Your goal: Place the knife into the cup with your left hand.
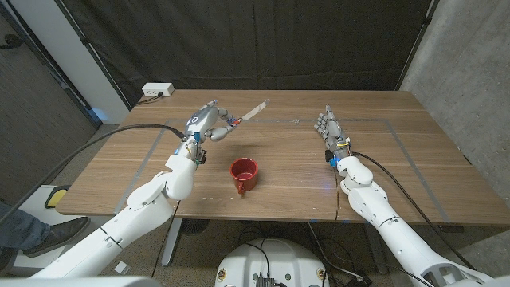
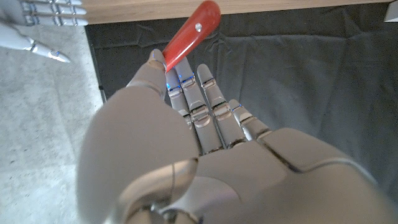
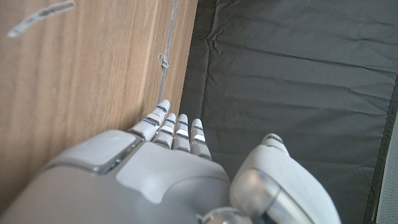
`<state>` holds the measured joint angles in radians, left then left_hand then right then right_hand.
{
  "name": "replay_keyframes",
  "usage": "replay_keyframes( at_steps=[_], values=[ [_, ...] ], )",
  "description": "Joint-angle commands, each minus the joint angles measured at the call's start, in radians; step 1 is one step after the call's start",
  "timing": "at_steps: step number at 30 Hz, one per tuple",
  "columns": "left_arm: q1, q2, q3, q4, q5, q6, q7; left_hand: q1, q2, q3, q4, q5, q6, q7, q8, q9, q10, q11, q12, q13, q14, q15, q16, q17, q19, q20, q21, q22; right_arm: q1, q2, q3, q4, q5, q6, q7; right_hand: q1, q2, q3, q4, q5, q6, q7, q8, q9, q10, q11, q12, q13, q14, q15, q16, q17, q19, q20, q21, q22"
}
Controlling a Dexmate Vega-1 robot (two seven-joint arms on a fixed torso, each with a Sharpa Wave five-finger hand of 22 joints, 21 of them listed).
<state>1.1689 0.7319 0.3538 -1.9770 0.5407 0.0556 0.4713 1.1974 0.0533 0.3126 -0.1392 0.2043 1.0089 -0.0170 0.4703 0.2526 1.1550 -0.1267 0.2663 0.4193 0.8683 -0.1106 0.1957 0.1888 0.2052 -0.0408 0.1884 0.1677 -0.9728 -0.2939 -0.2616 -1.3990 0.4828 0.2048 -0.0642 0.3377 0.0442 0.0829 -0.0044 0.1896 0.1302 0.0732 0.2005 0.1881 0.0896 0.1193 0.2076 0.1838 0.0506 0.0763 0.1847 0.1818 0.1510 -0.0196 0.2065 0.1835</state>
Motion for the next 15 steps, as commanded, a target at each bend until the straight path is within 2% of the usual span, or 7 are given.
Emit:
replay_keyframes(
  at_steps=[1, 5, 15],
  values=[
    [0.034, -0.038, -0.018, 0.077, -0.065, -0.270, 0.035, 0.019, 0.017, 0.034, 0.028, 0.000, 0.049, 0.040, 0.006, 0.001, 0.040, -0.047, 0.004, 0.007, 0.004, -0.100, 0.001, 0.004, 0.011, -0.055, 0.003, 0.003, -0.014, -0.012, 0.001, -0.031, -0.004, -0.020, -0.013, -0.003, 0.003, 0.002, -0.004, -0.001, 0.001, 0.002, -0.004, 0.003, -0.002, 0.005, 0.001, 0.001, -0.006, 0.005, 0.001, 0.003, -0.004, 0.000, -0.004, 0.003],
    [0.036, -0.059, -0.018, 0.116, -0.108, -0.351, 0.019, 0.019, 0.016, 0.037, 0.028, 0.000, 0.049, 0.040, 0.007, -0.001, 0.038, -0.048, 0.003, 0.010, 0.005, -0.101, 0.001, 0.005, 0.012, -0.054, 0.003, 0.003, -0.014, -0.014, 0.000, -0.033, -0.004, -0.025, -0.013, -0.002, 0.004, 0.002, -0.005, -0.001, 0.000, 0.002, -0.004, 0.003, -0.002, 0.007, 0.001, 0.001, -0.005, 0.005, 0.001, 0.002, -0.004, 0.000, -0.004, 0.003],
    [0.061, -0.096, -0.032, 0.137, -0.143, -0.441, -0.036, 0.018, 0.012, 0.042, 0.031, -0.001, 0.049, 0.040, 0.008, -0.008, 0.040, -0.047, 0.003, 0.019, 0.000, -0.100, 0.000, 0.005, 0.010, -0.050, 0.002, 0.003, 0.005, -0.014, -0.009, -0.020, -0.007, -0.031, -0.001, -0.003, 0.005, 0.002, -0.006, -0.001, 0.001, 0.001, -0.004, 0.003, -0.001, 0.006, 0.001, 0.002, -0.005, 0.005, 0.002, 0.002, -0.004, 0.000, -0.004, 0.003]
  ],
)
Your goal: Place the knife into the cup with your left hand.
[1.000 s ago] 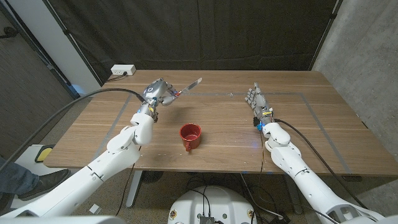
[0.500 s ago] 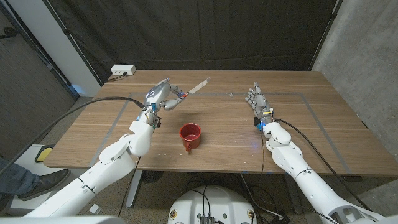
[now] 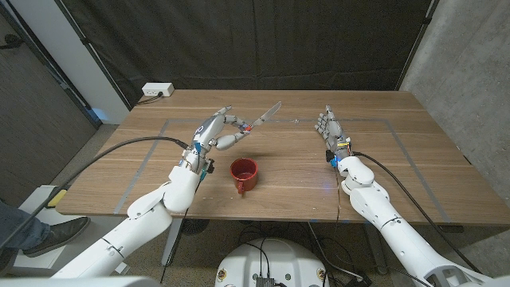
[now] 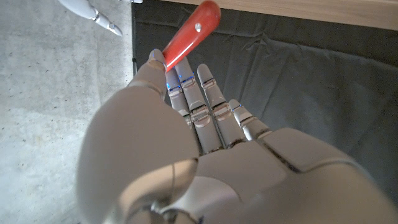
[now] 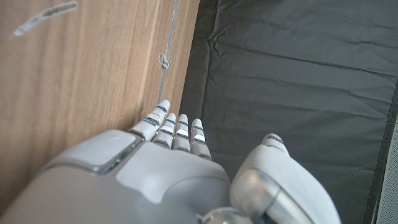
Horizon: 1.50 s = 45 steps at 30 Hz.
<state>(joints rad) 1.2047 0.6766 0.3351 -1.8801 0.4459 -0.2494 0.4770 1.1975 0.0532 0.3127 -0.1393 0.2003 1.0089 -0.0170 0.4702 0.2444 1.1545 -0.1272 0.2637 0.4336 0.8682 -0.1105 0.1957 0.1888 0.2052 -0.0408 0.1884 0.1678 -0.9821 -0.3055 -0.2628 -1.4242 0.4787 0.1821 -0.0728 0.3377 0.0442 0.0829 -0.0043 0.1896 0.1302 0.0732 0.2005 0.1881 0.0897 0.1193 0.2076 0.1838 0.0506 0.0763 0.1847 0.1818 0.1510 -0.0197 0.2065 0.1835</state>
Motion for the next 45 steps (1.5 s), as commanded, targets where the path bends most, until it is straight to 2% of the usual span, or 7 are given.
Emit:
replay_keyframes(
  at_steps=[1, 7, 14, 18, 27, 35, 45],
  values=[
    [0.028, -0.043, -0.015, 0.040, -0.050, -0.142, -0.047, 0.018, 0.012, 0.043, 0.031, 0.003, 0.049, 0.040, 0.009, 0.000, 0.040, -0.046, 0.005, 0.006, 0.000, -0.100, 0.000, 0.005, 0.011, -0.050, 0.002, 0.003, 0.017, -0.001, -0.009, 0.008, -0.003, -0.008, 0.010, -0.003, 0.005, 0.002, -0.006, -0.001, 0.001, 0.002, -0.004, 0.003, -0.001, 0.006, 0.001, 0.002, -0.005, 0.006, 0.002, 0.002, -0.004, 0.000, -0.004, 0.003],
    [0.046, -0.048, -0.029, 0.027, -0.051, -0.141, -0.092, 0.017, 0.010, 0.046, 0.032, 0.003, 0.050, 0.041, 0.011, -0.003, 0.040, -0.048, 0.004, 0.010, 0.000, -0.100, 0.001, 0.006, 0.009, -0.048, 0.002, 0.003, 0.030, 0.002, -0.014, 0.021, -0.002, -0.011, 0.018, -0.003, 0.005, 0.001, -0.007, -0.002, 0.001, 0.002, -0.004, 0.003, -0.001, 0.004, 0.001, 0.002, -0.005, 0.005, 0.002, 0.003, -0.004, 0.000, -0.004, 0.003],
    [0.110, -0.041, -0.072, -0.022, -0.057, -0.114, -0.124, 0.016, 0.007, 0.049, 0.033, 0.002, 0.051, 0.041, 0.011, -0.008, 0.043, -0.048, 0.004, 0.013, -0.003, -0.099, -0.001, 0.004, 0.007, -0.048, 0.001, 0.003, 0.051, 0.010, -0.020, 0.051, -0.002, -0.009, 0.031, -0.004, 0.005, 0.001, -0.008, -0.002, 0.002, 0.001, -0.004, 0.003, -0.001, 0.006, 0.002, 0.002, -0.005, 0.005, 0.002, 0.003, -0.004, 0.000, -0.003, 0.003],
    [0.131, -0.044, -0.087, -0.027, -0.055, -0.109, -0.129, 0.015, 0.006, 0.051, 0.034, 0.002, 0.053, 0.041, 0.012, -0.011, 0.044, -0.047, 0.003, 0.016, -0.003, -0.099, -0.001, 0.004, 0.006, -0.048, 0.001, 0.003, 0.063, 0.016, -0.025, 0.067, -0.003, -0.006, 0.040, -0.004, 0.006, 0.001, -0.008, -0.002, 0.002, 0.001, -0.003, 0.003, -0.002, 0.006, 0.001, 0.002, -0.004, 0.005, 0.002, 0.003, -0.004, 0.000, -0.003, 0.003],
    [0.127, -0.064, -0.084, 0.019, -0.075, -0.161, -0.139, 0.013, 0.000, 0.055, 0.035, 0.000, 0.054, 0.039, 0.012, -0.017, 0.044, -0.047, 0.000, 0.019, -0.008, -0.098, -0.004, 0.000, 0.006, -0.047, 0.001, 0.003, 0.070, 0.022, -0.031, 0.079, -0.007, -0.007, 0.043, -0.003, 0.007, 0.002, -0.009, -0.002, 0.002, 0.001, -0.003, 0.003, -0.001, 0.007, 0.001, 0.002, -0.005, 0.005, 0.002, 0.002, -0.004, 0.000, -0.003, 0.003],
    [0.102, -0.089, -0.068, 0.103, -0.097, -0.235, -0.136, 0.007, -0.004, 0.057, 0.039, -0.001, 0.053, 0.039, 0.011, -0.025, 0.038, -0.048, -0.007, 0.021, -0.019, -0.097, -0.008, -0.004, 0.005, -0.045, 0.001, 0.003, 0.055, 0.018, -0.026, 0.064, -0.007, -0.008, 0.033, -0.004, 0.007, 0.001, -0.010, -0.002, 0.002, 0.000, -0.004, 0.003, -0.001, 0.006, 0.002, 0.002, -0.004, 0.005, 0.002, 0.002, -0.005, 0.001, -0.004, 0.003],
    [0.099, -0.107, -0.064, 0.140, -0.109, -0.261, -0.147, 0.005, -0.007, 0.063, 0.042, -0.001, 0.051, 0.035, 0.010, -0.030, 0.037, -0.046, -0.015, 0.018, -0.028, -0.098, -0.009, -0.005, 0.006, -0.043, 0.002, 0.003, 0.036, 0.001, -0.023, 0.020, -0.026, 0.036, 0.037, -0.005, 0.006, 0.000, -0.011, -0.002, 0.005, -0.001, -0.003, 0.003, 0.003, 0.005, 0.003, 0.002, -0.002, 0.005, 0.003, 0.003, -0.002, -0.002, -0.003, 0.003]
  ],
)
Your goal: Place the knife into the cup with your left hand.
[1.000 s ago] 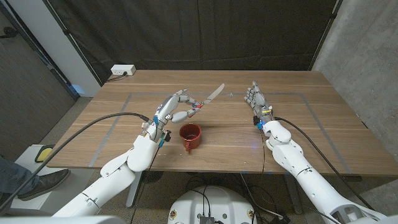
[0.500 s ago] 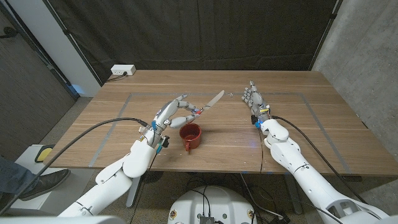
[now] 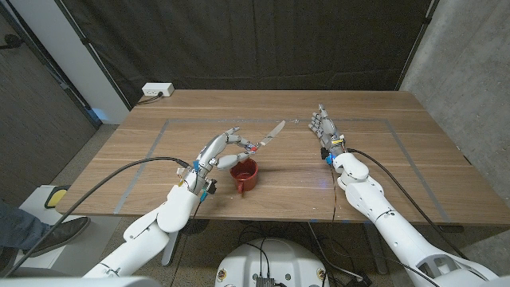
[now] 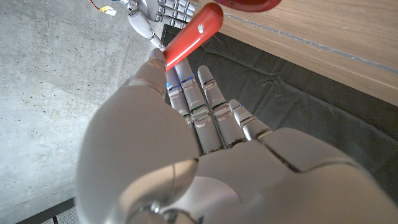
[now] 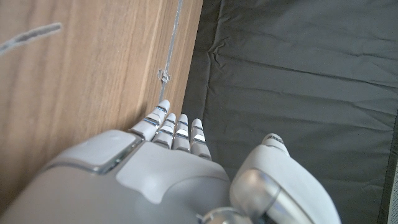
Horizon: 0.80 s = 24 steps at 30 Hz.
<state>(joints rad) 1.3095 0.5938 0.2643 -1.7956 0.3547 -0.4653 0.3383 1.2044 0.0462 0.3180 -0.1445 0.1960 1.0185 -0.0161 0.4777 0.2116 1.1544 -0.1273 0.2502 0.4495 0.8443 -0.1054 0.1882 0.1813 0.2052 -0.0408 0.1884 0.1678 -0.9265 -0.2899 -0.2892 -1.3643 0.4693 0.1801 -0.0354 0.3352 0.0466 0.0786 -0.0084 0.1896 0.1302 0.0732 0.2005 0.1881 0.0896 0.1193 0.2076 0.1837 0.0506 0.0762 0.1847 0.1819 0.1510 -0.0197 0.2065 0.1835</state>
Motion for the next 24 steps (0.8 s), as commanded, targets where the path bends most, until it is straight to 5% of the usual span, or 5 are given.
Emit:
replay_keyframes(
  at_steps=[1, 17, 24],
  values=[
    [-0.006, -0.026, 0.007, 0.059, -0.019, -0.048, -0.008, -0.002, -0.001, 0.058, 0.048, 0.003, 0.040, 0.034, 0.002, 0.003, 0.037, -0.045, -0.002, 0.002, -0.004, -0.103, -0.002, 0.002, 0.006, -0.042, 0.002, 0.003, -0.023, -0.015, 0.005, -0.047, -0.016, 0.037, -0.004, -0.003, 0.003, 0.004, -0.007, -0.002, 0.006, -0.002, -0.002, 0.003, 0.004, 0.005, 0.003, 0.002, -0.001, 0.005, 0.003, 0.002, -0.002, -0.002, -0.003, 0.003],
    [-0.008, -0.038, 0.017, 0.082, -0.026, -0.066, -0.027, -0.009, -0.005, 0.066, 0.054, 0.001, 0.045, 0.026, 0.005, -0.002, 0.041, -0.053, -0.011, 0.000, -0.012, -0.102, -0.001, 0.001, 0.012, -0.037, 0.004, 0.004, -0.034, -0.026, 0.007, -0.067, -0.011, 0.020, -0.007, -0.005, 0.004, 0.003, -0.008, -0.002, 0.007, -0.002, -0.002, 0.003, 0.006, 0.004, 0.004, 0.002, 0.000, 0.003, 0.004, 0.003, -0.001, -0.003, -0.003, 0.003],
    [0.018, -0.034, 0.000, 0.059, 0.005, -0.051, -0.007, -0.015, -0.003, 0.074, 0.059, -0.005, 0.059, 0.014, 0.025, 0.012, 0.063, -0.045, -0.004, 0.005, 0.000, -0.104, 0.005, 0.003, 0.001, -0.058, 0.001, 0.004, -0.039, -0.028, 0.012, -0.077, -0.013, 0.020, -0.020, -0.005, 0.005, 0.003, -0.009, -0.002, 0.010, -0.004, -0.001, 0.003, 0.005, 0.004, 0.003, 0.002, 0.001, 0.003, 0.003, 0.003, -0.001, -0.003, -0.003, 0.003]
  ],
)
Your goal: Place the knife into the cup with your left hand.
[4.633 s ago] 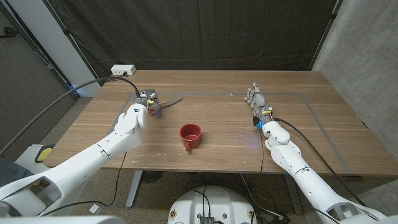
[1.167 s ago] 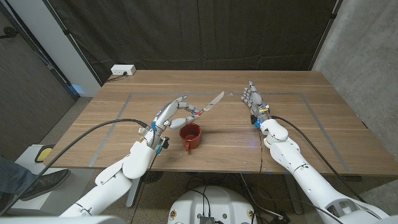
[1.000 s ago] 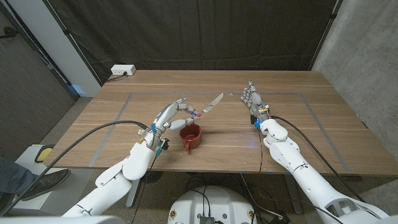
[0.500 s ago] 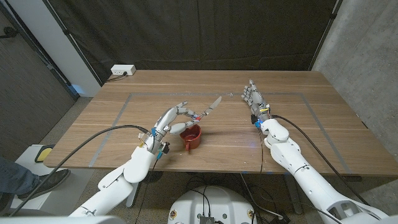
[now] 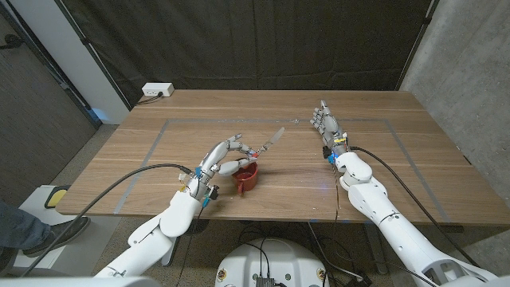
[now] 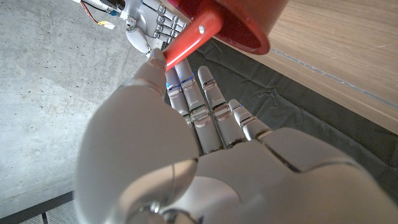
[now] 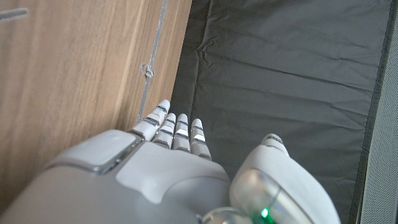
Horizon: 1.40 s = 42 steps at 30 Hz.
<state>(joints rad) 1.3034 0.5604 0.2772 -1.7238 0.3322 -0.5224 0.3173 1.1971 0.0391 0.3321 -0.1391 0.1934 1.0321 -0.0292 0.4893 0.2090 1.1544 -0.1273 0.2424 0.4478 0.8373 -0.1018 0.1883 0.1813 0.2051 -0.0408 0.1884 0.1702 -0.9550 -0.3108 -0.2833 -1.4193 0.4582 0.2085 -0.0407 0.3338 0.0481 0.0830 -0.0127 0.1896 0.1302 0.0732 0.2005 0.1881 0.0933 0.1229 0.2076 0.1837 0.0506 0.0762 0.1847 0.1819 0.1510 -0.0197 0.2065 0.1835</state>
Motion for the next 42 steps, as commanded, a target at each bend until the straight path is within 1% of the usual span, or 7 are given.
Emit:
replay_keyframes(
  at_steps=[1, 14, 19, 20, 22, 35, 42],
  values=[
    [0.036, 0.001, -0.021, -0.024, 0.034, 0.016, 0.021, -0.008, 0.004, 0.061, 0.054, -0.003, 0.047, 0.028, 0.015, 0.016, 0.062, -0.045, 0.003, 0.007, 0.008, -0.108, 0.005, 0.003, 0.001, -0.060, 0.001, 0.002, -0.013, -0.010, 0.006, -0.029, -0.004, -0.012, -0.016, -0.003, 0.004, -0.001, -0.005, -0.002, 0.010, -0.004, -0.001, 0.003, 0.002, 0.001, 0.004, 0.002, 0.000, 0.003, 0.003, 0.003, -0.001, -0.003, -0.003, 0.003],
    [0.090, 0.001, -0.060, -0.063, 0.071, 0.057, 0.072, -0.016, 0.001, 0.071, 0.058, -0.009, 0.047, 0.026, 0.029, 0.024, 0.064, -0.045, 0.003, 0.016, 0.005, -0.108, 0.003, 0.003, -0.005, -0.062, 0.001, 0.002, -0.013, -0.016, 0.002, -0.045, -0.004, -0.022, -0.015, -0.003, 0.005, 0.000, -0.007, -0.002, 0.015, -0.005, 0.000, 0.003, 0.007, 0.002, 0.005, 0.002, 0.004, 0.003, 0.004, 0.002, 0.000, -0.001, -0.002, 0.003],
    [0.085, 0.006, -0.056, -0.059, 0.062, 0.064, 0.059, -0.018, -0.002, 0.076, 0.059, -0.011, 0.042, 0.023, 0.031, 0.025, 0.060, -0.047, 0.003, 0.021, 0.006, -0.109, 0.002, 0.003, -0.008, -0.066, 0.001, 0.002, -0.012, -0.012, -0.001, -0.035, -0.008, -0.010, -0.012, -0.003, 0.006, 0.000, -0.008, -0.002, 0.014, -0.005, -0.001, 0.003, 0.008, 0.002, 0.006, 0.002, 0.004, 0.004, 0.004, 0.002, 0.000, -0.001, -0.002, 0.002],
    [0.082, 0.007, -0.053, -0.057, 0.059, 0.065, 0.054, -0.019, -0.002, 0.076, 0.059, -0.011, 0.039, 0.024, 0.031, 0.025, 0.059, -0.049, 0.003, 0.022, 0.005, -0.109, 0.002, 0.003, -0.009, -0.065, 0.000, 0.002, -0.012, -0.011, -0.001, -0.036, -0.006, -0.011, -0.015, -0.002, 0.006, 0.000, -0.008, -0.002, 0.014, -0.005, -0.001, 0.003, 0.008, 0.001, 0.006, 0.002, 0.004, 0.003, 0.004, 0.002, 0.000, -0.002, -0.002, 0.002],
    [0.076, 0.012, -0.048, -0.056, 0.061, 0.071, 0.046, -0.022, -0.003, 0.079, 0.061, -0.013, 0.030, 0.014, 0.028, 0.021, 0.049, -0.050, 0.001, 0.026, -0.001, -0.109, -0.001, 0.003, -0.014, -0.064, 0.000, 0.002, -0.013, -0.011, -0.002, -0.037, -0.007, -0.012, -0.014, -0.002, 0.006, 0.000, -0.008, -0.002, 0.014, -0.005, -0.001, 0.003, 0.008, 0.002, 0.006, 0.002, 0.004, 0.002, 0.004, 0.002, 0.001, -0.001, -0.002, 0.002],
    [0.074, 0.031, -0.040, -0.058, 0.037, 0.114, 0.015, -0.031, -0.008, 0.095, 0.064, -0.015, -0.005, 0.009, 0.014, 0.005, 0.006, -0.057, -0.013, 0.043, -0.018, -0.101, -0.003, 0.000, -0.023, -0.057, 0.001, 0.002, -0.015, 0.002, -0.005, -0.027, -0.003, -0.002, -0.017, -0.002, 0.007, 0.000, -0.010, -0.002, 0.014, -0.005, -0.001, 0.003, 0.009, 0.002, 0.005, 0.002, 0.004, 0.003, 0.003, 0.002, 0.000, -0.001, -0.002, 0.002],
    [0.091, 0.039, -0.048, -0.073, 0.036, 0.128, 0.023, -0.034, -0.010, 0.101, 0.063, -0.017, -0.023, -0.001, 0.007, 0.000, -0.011, -0.060, -0.020, 0.049, -0.024, -0.096, -0.002, -0.001, -0.025, -0.040, 0.002, 0.003, -0.013, 0.006, -0.009, -0.023, -0.004, 0.003, -0.014, -0.002, 0.008, 0.000, -0.011, -0.002, 0.015, -0.005, -0.001, 0.003, 0.009, 0.001, 0.005, 0.002, 0.004, 0.003, 0.003, 0.002, 0.000, -0.002, -0.002, 0.002]
  ],
)
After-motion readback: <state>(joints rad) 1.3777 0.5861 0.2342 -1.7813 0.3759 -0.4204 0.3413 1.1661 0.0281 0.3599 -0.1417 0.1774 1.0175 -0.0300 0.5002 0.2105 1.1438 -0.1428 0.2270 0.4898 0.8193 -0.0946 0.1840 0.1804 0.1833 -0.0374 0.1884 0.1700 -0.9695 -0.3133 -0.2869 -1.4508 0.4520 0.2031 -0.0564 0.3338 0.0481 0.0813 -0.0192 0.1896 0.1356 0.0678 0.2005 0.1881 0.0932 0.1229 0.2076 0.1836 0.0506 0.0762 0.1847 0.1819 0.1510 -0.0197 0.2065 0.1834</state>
